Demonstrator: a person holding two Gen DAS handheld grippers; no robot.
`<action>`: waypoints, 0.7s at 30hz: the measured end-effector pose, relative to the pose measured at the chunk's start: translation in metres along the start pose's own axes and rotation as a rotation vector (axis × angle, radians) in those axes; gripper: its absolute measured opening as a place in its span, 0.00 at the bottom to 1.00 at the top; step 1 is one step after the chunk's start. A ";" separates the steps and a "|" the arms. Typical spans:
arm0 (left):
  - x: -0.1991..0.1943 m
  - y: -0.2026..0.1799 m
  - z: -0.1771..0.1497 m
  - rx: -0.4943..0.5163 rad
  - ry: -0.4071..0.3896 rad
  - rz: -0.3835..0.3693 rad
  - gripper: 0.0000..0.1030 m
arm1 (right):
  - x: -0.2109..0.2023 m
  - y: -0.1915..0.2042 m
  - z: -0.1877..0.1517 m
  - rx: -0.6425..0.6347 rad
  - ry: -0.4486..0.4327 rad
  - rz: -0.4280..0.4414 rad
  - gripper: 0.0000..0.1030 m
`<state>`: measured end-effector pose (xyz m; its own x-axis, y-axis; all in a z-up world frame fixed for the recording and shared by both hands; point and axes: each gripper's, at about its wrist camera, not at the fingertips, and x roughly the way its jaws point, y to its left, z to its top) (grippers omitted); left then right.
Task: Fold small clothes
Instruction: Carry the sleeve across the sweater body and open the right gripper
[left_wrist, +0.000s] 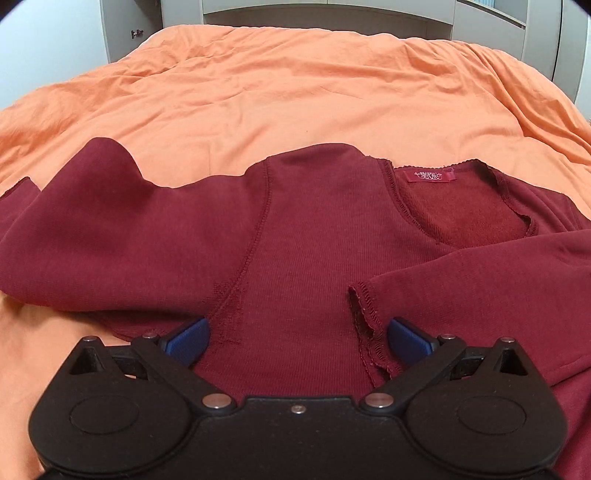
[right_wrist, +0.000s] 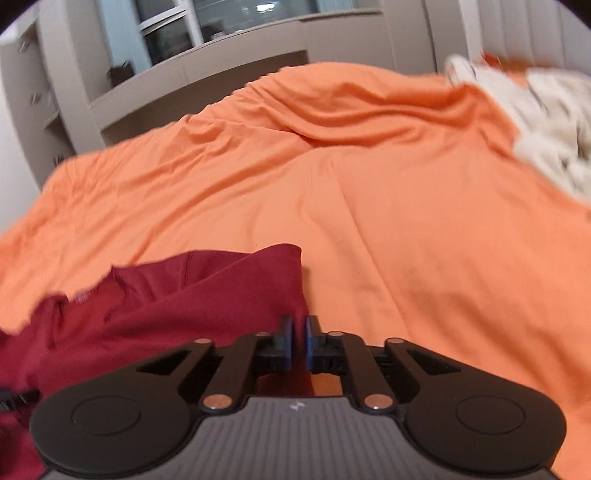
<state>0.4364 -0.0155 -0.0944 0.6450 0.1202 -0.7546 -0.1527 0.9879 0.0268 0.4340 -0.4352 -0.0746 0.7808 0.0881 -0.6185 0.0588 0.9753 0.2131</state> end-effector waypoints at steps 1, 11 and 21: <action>0.000 0.001 -0.001 -0.003 -0.001 -0.003 1.00 | -0.001 0.009 0.003 -0.029 -0.005 -0.018 0.28; 0.001 0.002 -0.002 -0.008 -0.006 -0.007 1.00 | -0.050 0.039 -0.033 -0.373 -0.009 -0.058 0.63; 0.001 0.002 -0.002 -0.009 -0.007 -0.005 1.00 | -0.023 0.056 -0.050 -0.417 -0.037 -0.169 0.02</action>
<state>0.4353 -0.0138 -0.0967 0.6509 0.1157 -0.7503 -0.1561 0.9876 0.0169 0.3878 -0.3726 -0.0866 0.8038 -0.0799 -0.5895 -0.0618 0.9744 -0.2162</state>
